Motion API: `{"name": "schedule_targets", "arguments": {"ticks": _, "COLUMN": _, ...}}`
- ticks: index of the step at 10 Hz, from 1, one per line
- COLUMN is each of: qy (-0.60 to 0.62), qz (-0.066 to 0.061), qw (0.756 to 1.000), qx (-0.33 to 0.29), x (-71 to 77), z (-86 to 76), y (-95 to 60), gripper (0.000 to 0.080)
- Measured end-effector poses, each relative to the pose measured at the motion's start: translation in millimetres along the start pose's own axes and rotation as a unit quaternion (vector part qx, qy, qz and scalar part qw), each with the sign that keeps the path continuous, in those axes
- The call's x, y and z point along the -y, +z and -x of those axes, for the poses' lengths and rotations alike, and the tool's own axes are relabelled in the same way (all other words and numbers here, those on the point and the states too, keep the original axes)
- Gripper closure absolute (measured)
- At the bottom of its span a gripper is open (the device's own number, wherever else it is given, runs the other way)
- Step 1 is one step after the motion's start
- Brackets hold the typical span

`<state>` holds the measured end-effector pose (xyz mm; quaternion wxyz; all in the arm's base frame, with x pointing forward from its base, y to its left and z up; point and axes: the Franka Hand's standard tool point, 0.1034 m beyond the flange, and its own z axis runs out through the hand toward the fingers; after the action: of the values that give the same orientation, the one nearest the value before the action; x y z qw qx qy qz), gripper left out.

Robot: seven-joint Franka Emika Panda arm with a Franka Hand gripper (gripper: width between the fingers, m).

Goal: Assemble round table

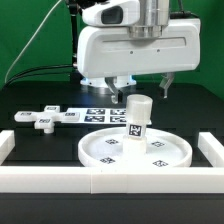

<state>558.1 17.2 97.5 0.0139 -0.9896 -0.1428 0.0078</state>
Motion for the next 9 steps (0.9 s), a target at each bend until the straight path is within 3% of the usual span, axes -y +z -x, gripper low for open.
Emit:
{"name": "schedule_targets", "arguments": {"ticks": 7, "qy": -0.031, "qz": -0.003, "qw": 1.0, "qx": 0.001, "x": 0.0, "z": 0.7, "y": 12.8, "gripper": 0.0151}}
{"name": "schedule_targets", "arguments": {"ticks": 9, "qy": -0.054, "qz": -0.003, "qw": 0.999, "qx": 0.001, "x": -3.0, "z": 1.0, "y": 12.6, "gripper": 0.0396}}
